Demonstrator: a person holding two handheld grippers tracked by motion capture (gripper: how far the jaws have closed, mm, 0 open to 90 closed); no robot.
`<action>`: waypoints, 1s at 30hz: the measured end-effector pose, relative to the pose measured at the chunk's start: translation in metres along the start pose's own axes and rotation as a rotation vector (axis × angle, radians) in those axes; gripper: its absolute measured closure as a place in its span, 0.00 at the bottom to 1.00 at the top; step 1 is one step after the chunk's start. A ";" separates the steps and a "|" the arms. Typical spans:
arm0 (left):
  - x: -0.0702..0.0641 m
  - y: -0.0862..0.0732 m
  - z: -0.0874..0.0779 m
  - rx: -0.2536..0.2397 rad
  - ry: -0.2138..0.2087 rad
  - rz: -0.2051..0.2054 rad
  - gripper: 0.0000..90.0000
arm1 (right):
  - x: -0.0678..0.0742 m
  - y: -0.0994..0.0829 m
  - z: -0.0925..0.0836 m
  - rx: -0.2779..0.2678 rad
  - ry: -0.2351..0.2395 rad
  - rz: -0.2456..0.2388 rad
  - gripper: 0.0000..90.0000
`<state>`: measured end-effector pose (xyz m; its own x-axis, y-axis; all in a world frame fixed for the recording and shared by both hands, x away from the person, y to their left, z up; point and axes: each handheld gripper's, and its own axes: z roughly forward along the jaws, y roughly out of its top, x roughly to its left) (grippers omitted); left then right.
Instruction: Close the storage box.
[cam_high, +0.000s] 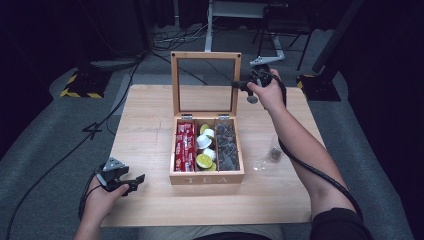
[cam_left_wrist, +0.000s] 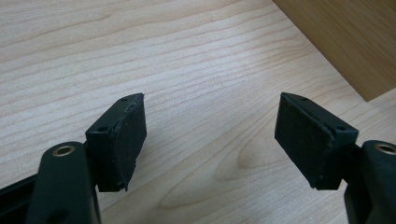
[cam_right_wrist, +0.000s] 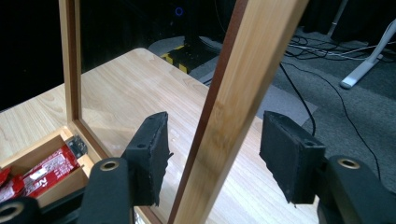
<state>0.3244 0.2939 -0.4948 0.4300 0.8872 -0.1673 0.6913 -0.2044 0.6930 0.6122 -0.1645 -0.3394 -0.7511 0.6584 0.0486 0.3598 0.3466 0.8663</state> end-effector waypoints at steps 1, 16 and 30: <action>0.000 -0.001 0.000 0.004 -0.005 -0.009 0.28 | 0.001 0.001 0.004 0.001 0.002 -0.001 0.48; 0.003 -0.001 -0.001 -0.005 0.000 -0.023 0.28 | -0.002 0.007 0.008 0.023 -0.012 0.004 0.68; 0.002 0.008 0.007 -0.001 -0.018 -0.004 0.28 | 0.010 0.007 -0.014 0.000 0.008 -0.054 0.69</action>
<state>0.3346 0.2909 -0.4941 0.4372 0.8805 -0.1830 0.6925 -0.1998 0.6932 0.5998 -0.1649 -0.3264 -0.7739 0.6333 0.0063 0.3191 0.3813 0.8676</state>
